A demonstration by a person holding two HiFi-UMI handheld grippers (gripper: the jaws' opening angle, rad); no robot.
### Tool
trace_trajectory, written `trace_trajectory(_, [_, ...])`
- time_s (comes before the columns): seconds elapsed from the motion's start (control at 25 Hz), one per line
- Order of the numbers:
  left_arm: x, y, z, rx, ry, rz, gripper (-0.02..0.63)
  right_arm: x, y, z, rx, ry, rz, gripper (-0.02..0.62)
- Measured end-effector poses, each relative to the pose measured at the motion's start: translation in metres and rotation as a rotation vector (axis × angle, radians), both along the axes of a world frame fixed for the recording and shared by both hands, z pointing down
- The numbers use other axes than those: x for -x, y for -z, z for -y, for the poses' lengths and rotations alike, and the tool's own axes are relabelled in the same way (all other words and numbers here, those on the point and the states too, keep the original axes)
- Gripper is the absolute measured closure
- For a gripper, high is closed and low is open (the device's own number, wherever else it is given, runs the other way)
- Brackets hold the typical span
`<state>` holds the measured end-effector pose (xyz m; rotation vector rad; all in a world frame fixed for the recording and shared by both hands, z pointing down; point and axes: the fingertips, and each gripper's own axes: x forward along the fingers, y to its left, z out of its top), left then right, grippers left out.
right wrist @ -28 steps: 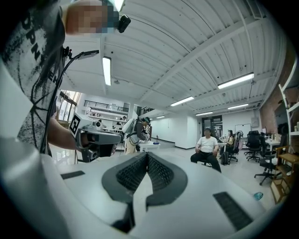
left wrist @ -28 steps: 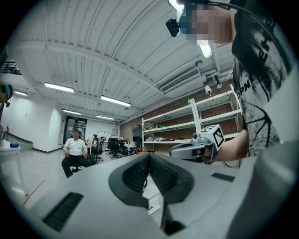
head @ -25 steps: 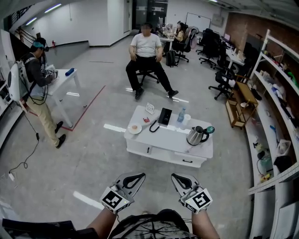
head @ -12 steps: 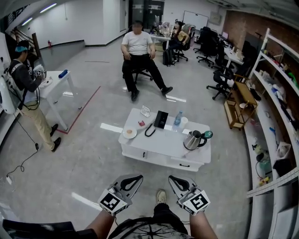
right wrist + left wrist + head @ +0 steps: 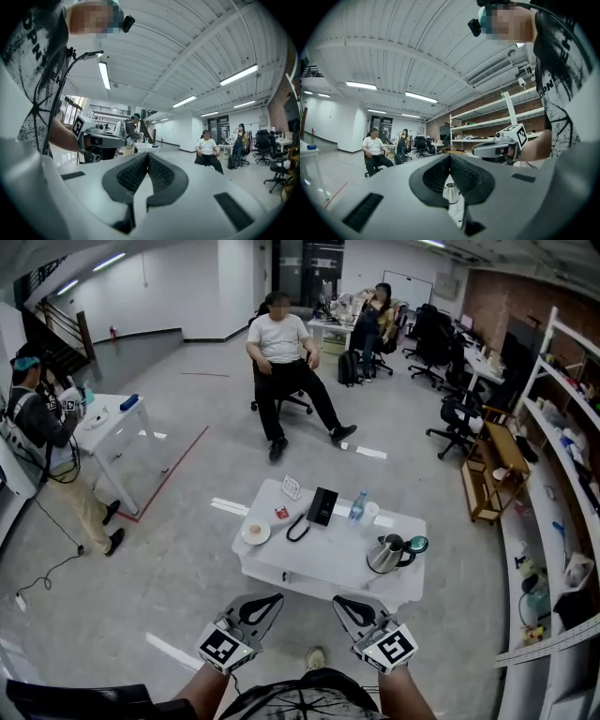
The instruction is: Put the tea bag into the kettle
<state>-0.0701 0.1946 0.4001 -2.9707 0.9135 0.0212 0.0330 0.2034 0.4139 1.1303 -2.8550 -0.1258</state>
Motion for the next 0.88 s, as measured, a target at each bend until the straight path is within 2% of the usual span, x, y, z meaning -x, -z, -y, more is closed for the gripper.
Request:
trace_trajectory(0.36, [-0.055, 0.002, 0.073, -0.013, 0.068, 0.002, 0.600, -0.056, 0.002, 0.075, -0.006, 0.074, 0.012, 0.586])
trace_trajectory(0.64, [-0.070, 0.006, 0.099, -0.009, 0.129, 0.009, 0.600, -0.069, 0.004, 0.112, -0.016, 0.134, 0.020, 0.586])
trace_trajectory(0.88, [-0.063, 0.001, 0.117, 0.019, 0.186, 0.036, 0.599, -0.068, -0.001, 0.130, 0.003, 0.161, 0.029, 0.586])
